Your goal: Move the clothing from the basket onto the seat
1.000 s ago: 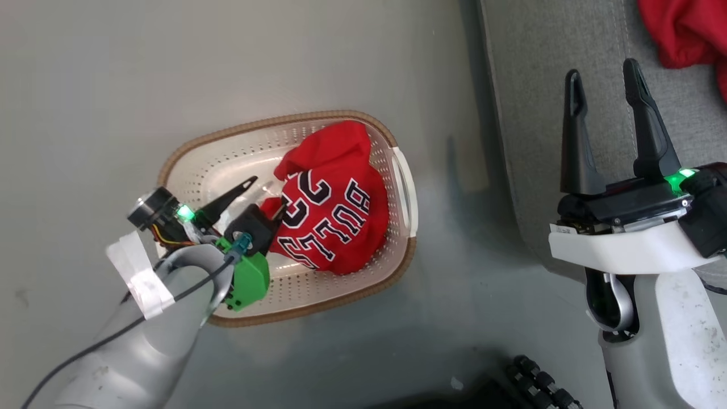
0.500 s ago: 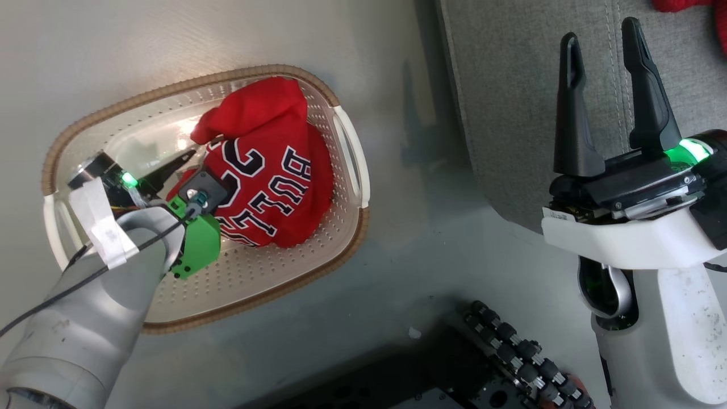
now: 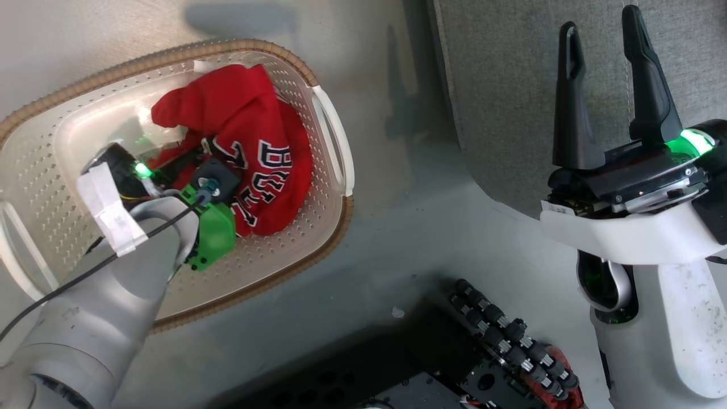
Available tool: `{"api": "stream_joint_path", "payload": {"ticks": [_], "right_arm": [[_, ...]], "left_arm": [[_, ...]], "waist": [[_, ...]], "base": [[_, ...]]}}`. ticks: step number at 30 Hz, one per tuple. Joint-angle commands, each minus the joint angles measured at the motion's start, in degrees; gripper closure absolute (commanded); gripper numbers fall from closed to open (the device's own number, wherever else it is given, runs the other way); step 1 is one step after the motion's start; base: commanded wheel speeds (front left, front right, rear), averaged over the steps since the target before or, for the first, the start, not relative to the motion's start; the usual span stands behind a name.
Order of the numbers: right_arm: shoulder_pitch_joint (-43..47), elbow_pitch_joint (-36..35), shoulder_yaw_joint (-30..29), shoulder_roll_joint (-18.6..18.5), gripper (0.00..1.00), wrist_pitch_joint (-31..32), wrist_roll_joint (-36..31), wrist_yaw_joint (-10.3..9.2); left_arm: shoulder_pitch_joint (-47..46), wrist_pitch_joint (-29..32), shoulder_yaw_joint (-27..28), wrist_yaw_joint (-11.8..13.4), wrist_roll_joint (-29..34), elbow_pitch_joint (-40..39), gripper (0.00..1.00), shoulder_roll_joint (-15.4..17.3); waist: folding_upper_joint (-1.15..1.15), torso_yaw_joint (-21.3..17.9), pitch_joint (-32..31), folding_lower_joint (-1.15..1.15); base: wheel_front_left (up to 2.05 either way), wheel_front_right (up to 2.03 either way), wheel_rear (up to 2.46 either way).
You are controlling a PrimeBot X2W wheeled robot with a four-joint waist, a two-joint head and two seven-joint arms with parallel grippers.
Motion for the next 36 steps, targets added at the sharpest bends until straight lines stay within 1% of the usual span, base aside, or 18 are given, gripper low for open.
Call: {"api": "stream_joint_path", "payload": {"ticks": [1,2,3,8,11,14,19,28,33,36], "right_arm": [[-1.12,0.17,-0.07,-0.01,0.0,-0.19,0.11,-0.08],[-1.18,0.17,-0.15,-0.02,0.0,-0.19,0.21,-0.08],[-1.06,0.25,-0.28,-0.02,0.0,-0.19,0.26,-0.08],[-0.5,0.72,-0.43,-0.02,0.0,-0.19,-0.34,-0.08],[0.05,1.22,-1.04,-0.03,0.0,-0.19,-0.87,-0.08],[1.06,1.56,-2.0,-0.03,0.0,-0.19,-1.65,-0.08],[3.2,2.33,-3.21,-0.06,0.0,-0.19,-2.96,-0.08],[8.32,4.86,-4.42,-0.09,0.0,-0.19,-5.15,-0.08],[11.44,6.06,-4.41,-0.1,0.0,-0.19,-6.13,-0.08],[13.53,6.69,-4.35,-0.1,0.0,-0.19,-6.48,-0.08]], "left_arm": [[0.47,-0.46,-1.38,-0.1,-1.49,-0.8,0.51,0.66],[0.41,-0.62,-2.52,-0.1,-2.3,-1.4,0.88,1.01],[0.38,-0.57,-3.48,-0.1,-3.33,-2.19,1.0,1.36],[0.96,-1.07,-6.64,-0.1,-7.6,-4.67,1.0,2.41],[1.91,-1.04,-6.2,-0.1,-8.94,-7.73,1.0,2.37],[4.37,-1.0,-4.19,0.18,-9.37,-10.54,1.0,1.77],[9.62,-1.02,0.11,1.89,-9.46,-15.11,1.0,0.67],[20.8,-1.02,9.1,4.29,-5.76,-24.46,1.0,-1.8],[26.29,-1.03,14.14,4.15,-3.41,-29.58,1.0,-3.55],[29.56,-1.03,16.65,4.02,-0.92,-32.41,1.0,-4.38]], "waist": [[0.0,0.46,-0.59,-0.01],[0.0,0.58,-0.79,-0.01],[0.0,0.78,-1.11,-0.01],[0.0,1.52,-3.18,-0.01],[0.0,2.29,-5.54,-0.01],[0.0,3.86,-8.53,-0.01],[0.0,6.59,-14.35,-0.01],[0.0,10.97,-27.0,-0.01],[0.0,12.73,-34.35,-0.01],[0.0,13.37,-38.82,-0.01]], "base": [[0.0,0.0,0.0],[0.0,0.0,0.0],[0.0,0.0,0.0],[0.0,0.0,0.0],[0.0,0.0,0.0],[0.0,0.0,0.0],[0.0,0.0,0.0],[0.0,0.0,0.0],[0.0,0.0,0.0],[0.0,0.0,0.0]]}}
